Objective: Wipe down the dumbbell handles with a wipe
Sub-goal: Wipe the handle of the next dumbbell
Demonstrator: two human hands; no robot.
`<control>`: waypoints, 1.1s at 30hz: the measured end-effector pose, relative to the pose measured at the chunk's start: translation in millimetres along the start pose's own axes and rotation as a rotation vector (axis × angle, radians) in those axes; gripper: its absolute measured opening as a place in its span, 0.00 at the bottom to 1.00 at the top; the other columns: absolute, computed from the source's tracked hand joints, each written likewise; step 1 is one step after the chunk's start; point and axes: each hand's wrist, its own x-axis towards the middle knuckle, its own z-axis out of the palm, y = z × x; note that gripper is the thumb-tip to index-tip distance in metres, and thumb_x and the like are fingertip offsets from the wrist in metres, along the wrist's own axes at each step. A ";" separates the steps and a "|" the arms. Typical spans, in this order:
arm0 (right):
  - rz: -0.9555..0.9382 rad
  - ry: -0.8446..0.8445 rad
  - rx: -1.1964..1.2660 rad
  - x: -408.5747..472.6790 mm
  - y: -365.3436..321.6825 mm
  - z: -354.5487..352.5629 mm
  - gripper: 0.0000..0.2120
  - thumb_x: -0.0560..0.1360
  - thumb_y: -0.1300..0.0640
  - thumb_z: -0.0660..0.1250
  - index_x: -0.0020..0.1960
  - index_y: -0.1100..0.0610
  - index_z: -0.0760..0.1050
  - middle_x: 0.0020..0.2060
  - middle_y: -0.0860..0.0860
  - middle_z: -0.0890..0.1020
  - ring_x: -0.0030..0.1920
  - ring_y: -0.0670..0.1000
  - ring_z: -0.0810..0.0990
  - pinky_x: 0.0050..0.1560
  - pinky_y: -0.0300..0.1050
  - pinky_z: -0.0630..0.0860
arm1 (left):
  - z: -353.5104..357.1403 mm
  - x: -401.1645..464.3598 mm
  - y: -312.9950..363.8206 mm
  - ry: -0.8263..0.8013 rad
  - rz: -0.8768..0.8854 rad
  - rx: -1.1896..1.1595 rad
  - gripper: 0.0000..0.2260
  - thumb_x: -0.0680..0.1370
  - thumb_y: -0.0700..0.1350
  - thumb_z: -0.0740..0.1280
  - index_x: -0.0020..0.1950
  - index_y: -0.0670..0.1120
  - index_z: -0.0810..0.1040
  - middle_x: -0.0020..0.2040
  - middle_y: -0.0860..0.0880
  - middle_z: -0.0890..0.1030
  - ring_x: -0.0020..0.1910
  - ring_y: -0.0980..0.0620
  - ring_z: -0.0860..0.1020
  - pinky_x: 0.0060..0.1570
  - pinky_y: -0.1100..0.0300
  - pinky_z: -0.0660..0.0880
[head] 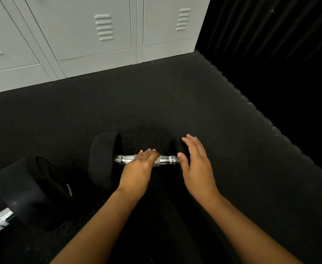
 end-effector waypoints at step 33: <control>-0.088 0.118 -0.067 -0.1 10.8 19.5 0.20 0.79 0.54 0.51 0.68 0.59 0.65 0.70 0.52 0.66 0.72 0.46 0.53 0.71 0.45 0.49 | 6.1 51.2 18.0 -0.235 -0.124 -0.016 0.10 0.79 0.48 0.60 0.50 0.47 0.80 0.47 0.43 0.82 0.50 0.43 0.79 0.48 0.54 0.72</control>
